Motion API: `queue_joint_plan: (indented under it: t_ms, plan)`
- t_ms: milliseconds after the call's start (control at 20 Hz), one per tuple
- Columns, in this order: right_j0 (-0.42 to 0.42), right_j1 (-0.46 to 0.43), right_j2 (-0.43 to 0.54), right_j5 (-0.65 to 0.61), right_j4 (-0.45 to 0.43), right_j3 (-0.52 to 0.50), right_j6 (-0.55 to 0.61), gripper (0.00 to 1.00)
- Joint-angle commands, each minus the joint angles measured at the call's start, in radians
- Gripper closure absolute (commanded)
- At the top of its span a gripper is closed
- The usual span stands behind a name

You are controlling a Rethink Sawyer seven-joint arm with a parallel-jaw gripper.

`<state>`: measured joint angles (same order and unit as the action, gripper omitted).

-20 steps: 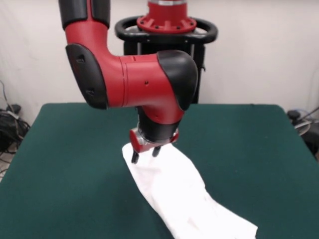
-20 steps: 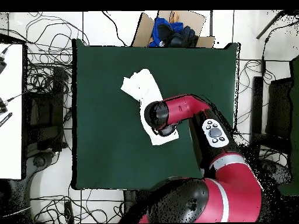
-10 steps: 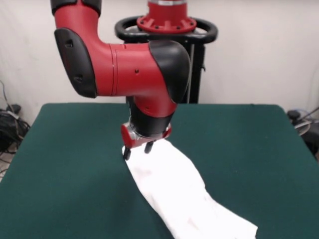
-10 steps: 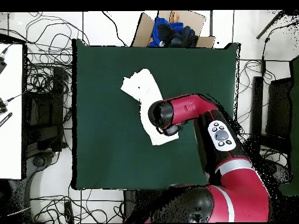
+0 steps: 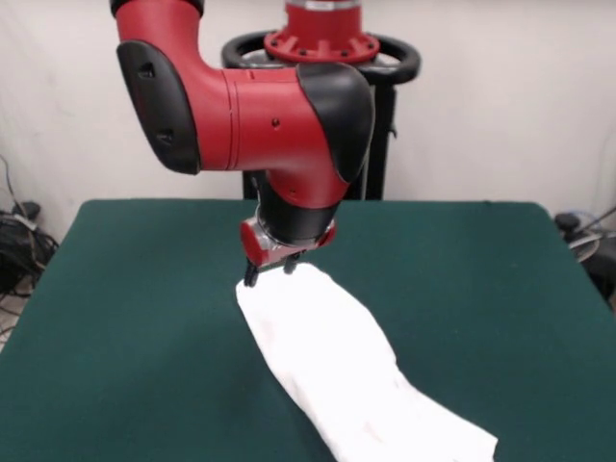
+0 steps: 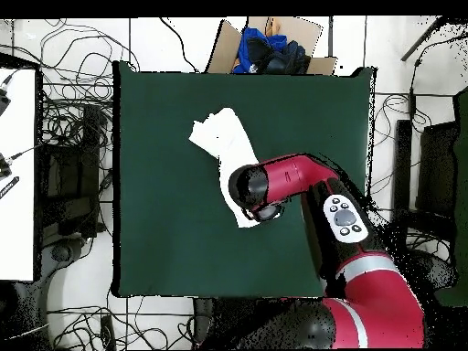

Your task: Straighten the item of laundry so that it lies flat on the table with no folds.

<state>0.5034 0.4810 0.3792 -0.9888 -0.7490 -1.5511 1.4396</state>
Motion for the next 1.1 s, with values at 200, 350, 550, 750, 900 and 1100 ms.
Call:
queue_joint_plan:
  t_ms: [200, 350, 550, 750, 900, 1100]
  plan:
    - [0.002, -0.042, -0.002, -0.028, -0.039, -0.088, -0.134, 0.0]
    - [0.009, -0.049, 0.006, -0.002, -0.043, -0.099, -0.133, 0.0]
    - [0.037, -0.073, 0.044, 0.108, -0.046, -0.106, -0.125, 0.0]
    - [0.072, -0.072, 0.09, 0.2, -0.029, -0.134, -0.122, 0.0]
    - [0.081, -0.081, 0.091, 0.259, -0.052, -0.14, -0.114, 0.0]
    - [0.1, -0.088, 0.106, 0.32, -0.051, -0.146, -0.114, 0.0]
